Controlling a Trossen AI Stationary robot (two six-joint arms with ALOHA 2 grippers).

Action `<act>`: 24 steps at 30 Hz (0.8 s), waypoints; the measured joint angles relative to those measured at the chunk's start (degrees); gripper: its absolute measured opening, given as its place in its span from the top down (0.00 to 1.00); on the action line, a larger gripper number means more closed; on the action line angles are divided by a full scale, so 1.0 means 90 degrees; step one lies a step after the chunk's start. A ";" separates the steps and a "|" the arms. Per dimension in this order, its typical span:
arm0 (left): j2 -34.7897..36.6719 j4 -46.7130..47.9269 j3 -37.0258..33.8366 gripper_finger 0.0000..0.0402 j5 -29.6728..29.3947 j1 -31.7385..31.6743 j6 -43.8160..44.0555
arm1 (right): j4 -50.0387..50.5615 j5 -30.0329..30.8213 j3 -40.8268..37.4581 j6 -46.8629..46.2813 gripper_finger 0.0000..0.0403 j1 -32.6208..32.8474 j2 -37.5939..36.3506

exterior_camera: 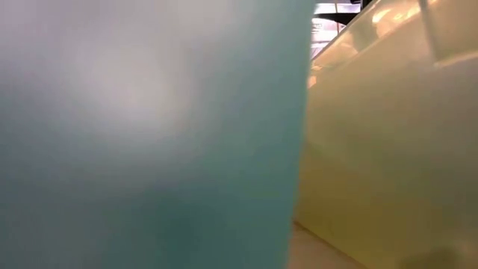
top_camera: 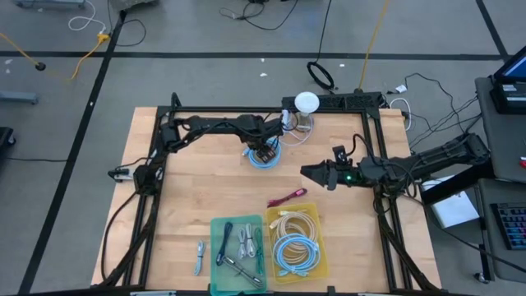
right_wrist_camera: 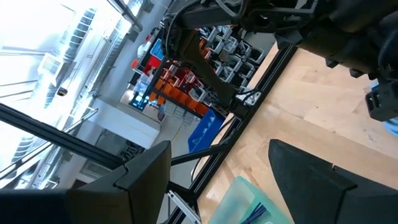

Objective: Pick & Place USB Port
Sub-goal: Put the light blue hdmi cable into the yellow bin

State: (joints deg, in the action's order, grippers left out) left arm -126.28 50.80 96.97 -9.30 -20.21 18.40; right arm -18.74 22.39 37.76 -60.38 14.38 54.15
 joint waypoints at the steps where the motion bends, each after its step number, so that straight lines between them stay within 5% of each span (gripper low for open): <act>1: 0.0000 0.0040 0.0000 0.43 -0.0035 0.0007 0.0045 | -0.0005 0.0000 0.0000 0.0000 0.34 0.0001 0.0000; 8: -0.0005 0.0250 0.0013 0.94 0.0176 -0.0012 0.0038 | -0.0028 0.0000 0.0000 -0.0001 0.34 0.0004 0.0000; 16: 0.0224 0.0789 -0.0010 0.98 0.0482 0.0061 0.0228 | -0.0029 0.0002 0.0000 0.0005 0.34 0.0001 0.0000; 24: 0.1441 0.1202 -0.0002 0.99 0.0401 0.0125 0.0431 | -0.0029 0.0004 0.0000 0.0114 0.34 -0.0001 0.0000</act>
State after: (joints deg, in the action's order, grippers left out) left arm -113.31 61.62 96.95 -5.69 -19.09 22.28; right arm -19.00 22.42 37.76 -59.35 14.37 54.15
